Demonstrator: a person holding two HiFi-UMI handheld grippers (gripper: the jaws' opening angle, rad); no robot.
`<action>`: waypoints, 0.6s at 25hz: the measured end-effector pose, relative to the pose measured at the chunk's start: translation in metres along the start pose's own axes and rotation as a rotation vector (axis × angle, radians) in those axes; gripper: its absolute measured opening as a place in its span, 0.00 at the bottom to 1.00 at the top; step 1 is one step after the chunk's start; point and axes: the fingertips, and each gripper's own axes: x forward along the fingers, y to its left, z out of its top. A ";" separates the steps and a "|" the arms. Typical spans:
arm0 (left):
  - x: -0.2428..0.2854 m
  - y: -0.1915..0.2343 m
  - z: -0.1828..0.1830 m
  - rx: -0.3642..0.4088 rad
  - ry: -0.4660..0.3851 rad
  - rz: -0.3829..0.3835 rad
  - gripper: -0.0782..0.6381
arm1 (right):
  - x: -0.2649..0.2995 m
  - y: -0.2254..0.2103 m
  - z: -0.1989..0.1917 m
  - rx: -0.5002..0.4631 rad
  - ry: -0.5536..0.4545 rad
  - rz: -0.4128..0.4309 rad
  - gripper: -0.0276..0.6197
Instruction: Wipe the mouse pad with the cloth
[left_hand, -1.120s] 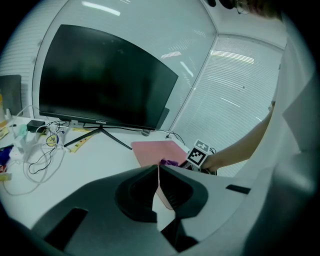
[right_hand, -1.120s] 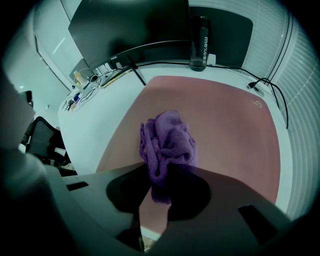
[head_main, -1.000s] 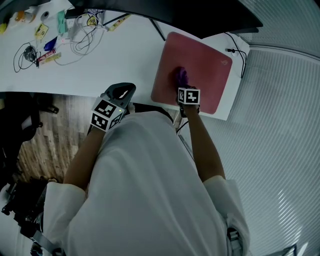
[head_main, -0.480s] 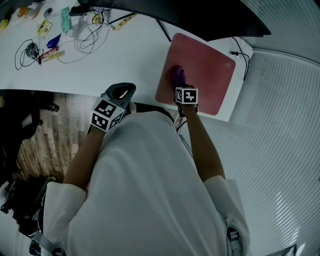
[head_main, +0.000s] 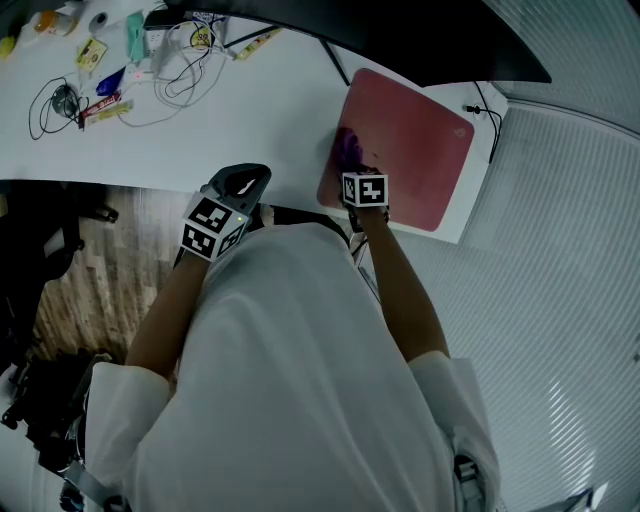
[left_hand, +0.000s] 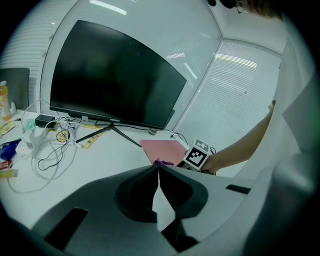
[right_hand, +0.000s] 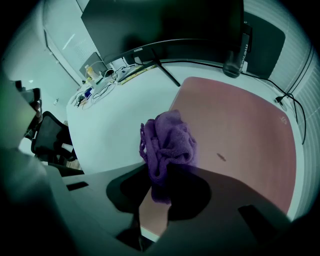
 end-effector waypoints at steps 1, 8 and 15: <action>-0.001 0.002 0.000 -0.001 0.000 0.000 0.14 | 0.001 0.002 0.001 -0.002 0.002 0.000 0.19; -0.005 0.019 0.002 -0.009 -0.002 -0.008 0.14 | 0.003 0.010 0.005 0.017 0.009 0.001 0.19; -0.008 0.035 0.006 -0.004 -0.008 -0.022 0.14 | 0.003 0.014 0.008 0.036 0.032 0.007 0.19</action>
